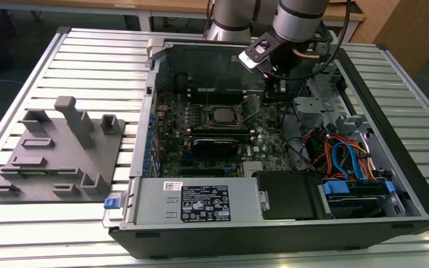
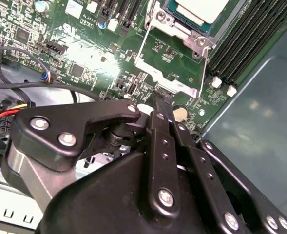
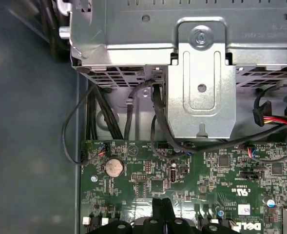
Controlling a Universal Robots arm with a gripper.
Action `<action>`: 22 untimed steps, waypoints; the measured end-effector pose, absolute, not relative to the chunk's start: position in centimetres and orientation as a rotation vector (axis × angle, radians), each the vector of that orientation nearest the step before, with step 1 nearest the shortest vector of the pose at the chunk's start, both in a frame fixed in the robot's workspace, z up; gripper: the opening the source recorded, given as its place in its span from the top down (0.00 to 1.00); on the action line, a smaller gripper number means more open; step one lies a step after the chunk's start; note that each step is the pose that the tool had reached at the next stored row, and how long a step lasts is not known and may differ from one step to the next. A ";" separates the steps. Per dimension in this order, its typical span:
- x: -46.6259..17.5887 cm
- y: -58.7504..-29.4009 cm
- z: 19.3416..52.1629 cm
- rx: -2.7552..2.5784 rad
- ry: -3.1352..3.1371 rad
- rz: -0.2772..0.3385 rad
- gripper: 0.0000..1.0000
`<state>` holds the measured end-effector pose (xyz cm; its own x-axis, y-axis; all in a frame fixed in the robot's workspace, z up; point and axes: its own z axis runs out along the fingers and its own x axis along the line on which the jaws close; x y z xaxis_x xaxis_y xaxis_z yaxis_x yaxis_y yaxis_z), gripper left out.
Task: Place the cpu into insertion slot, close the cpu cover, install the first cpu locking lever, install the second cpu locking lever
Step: 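Close the cpu cover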
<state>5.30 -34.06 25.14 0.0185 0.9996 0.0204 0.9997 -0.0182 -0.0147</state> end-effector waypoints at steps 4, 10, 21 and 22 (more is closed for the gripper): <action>5.3 -34.1 24.6 -2.221 -2.180 0.001 0.90; 5.1 -34.1 24.3 -2.220 -2.179 -0.001 0.90; 3.6 -34.1 24.3 -2.216 -2.176 -0.008 0.90; 3.4 -34.1 24.3 -2.216 -2.176 -0.008 0.90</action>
<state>3.43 -34.05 24.32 0.0186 0.9994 0.0287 0.9996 -0.0180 -0.0219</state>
